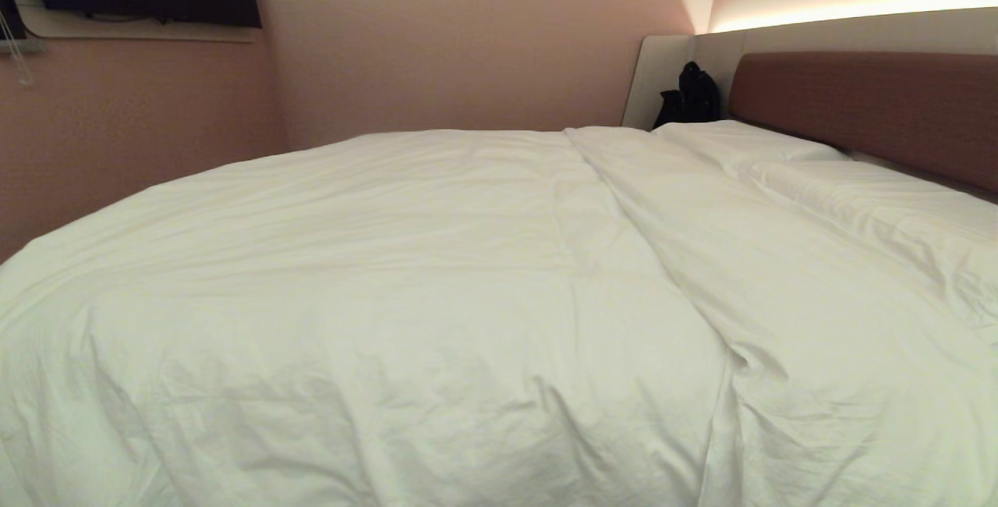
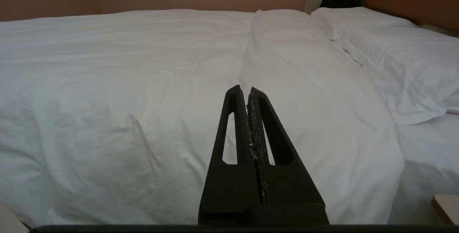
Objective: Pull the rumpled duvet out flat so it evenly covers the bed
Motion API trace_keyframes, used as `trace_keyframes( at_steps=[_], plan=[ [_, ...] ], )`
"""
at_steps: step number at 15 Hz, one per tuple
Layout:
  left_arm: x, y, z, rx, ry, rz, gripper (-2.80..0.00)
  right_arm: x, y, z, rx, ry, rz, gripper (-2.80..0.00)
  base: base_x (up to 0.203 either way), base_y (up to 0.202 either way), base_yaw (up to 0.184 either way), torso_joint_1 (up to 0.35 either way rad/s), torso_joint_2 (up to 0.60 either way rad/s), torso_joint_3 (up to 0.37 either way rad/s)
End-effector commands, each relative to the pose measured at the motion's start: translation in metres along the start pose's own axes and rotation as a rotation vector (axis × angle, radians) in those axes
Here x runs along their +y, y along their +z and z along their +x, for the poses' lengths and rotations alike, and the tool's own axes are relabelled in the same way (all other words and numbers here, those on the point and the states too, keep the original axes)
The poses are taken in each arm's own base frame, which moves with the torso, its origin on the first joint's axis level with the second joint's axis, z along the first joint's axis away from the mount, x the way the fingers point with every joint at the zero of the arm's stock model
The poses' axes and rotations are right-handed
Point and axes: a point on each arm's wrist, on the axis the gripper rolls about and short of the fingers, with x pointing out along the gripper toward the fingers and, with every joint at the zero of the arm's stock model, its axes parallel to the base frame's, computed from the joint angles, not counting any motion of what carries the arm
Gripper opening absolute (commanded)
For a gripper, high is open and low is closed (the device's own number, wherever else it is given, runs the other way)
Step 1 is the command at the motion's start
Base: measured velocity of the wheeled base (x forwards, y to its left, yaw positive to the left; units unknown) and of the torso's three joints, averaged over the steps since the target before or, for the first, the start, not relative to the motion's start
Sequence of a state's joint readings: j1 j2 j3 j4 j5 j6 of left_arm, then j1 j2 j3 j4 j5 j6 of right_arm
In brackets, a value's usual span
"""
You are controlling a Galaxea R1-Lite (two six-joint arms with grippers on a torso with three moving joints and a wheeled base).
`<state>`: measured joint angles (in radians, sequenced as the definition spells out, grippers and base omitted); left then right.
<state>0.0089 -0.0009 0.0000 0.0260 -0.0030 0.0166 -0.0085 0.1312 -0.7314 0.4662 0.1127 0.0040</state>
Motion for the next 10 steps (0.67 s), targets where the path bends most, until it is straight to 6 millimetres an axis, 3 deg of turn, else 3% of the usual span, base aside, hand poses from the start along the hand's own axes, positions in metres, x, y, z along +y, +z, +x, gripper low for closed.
trace_keyframes(
  at_steps=[1, 3, 6, 8, 10],
  plan=[
    [0.000, 0.000, 0.000, 0.001, 0.002, 0.000, -2.80, 0.000, -0.015, -0.007, -0.058, -0.037, -0.006, -2.80, 0.000, 0.000, 0.000, 0.000, 0.00, 0.000],
    [0.000, 0.000, 0.000, 0.001, 0.000, 0.000, -2.80, -0.001, -0.019, -0.004, -0.117, -0.059, -0.011, -2.80, 0.000, 0.000, 0.000, 0.000, 0.00, 0.000],
    [0.000, 0.000, 0.000, 0.001, 0.000, 0.000, -2.80, -0.005, -0.050, 0.020, -0.113, -0.092, -0.021, -2.80, 0.000, 0.000, 0.000, 0.000, 0.00, 0.000],
    [0.000, 0.000, 0.000, 0.001, 0.000, 0.000, -2.80, -0.005, -0.056, 0.025, -0.129, -0.105, -0.027, -2.80, 0.000, 0.000, 0.000, 0.000, 0.00, 0.000],
    [0.000, 0.000, 0.000, 0.001, 0.000, 0.000, -2.80, -0.006, -0.076, 0.032, -0.071, -0.106, -0.025, -2.80, 0.000, 0.000, 0.000, 0.000, 0.00, 0.000]
  ],
)
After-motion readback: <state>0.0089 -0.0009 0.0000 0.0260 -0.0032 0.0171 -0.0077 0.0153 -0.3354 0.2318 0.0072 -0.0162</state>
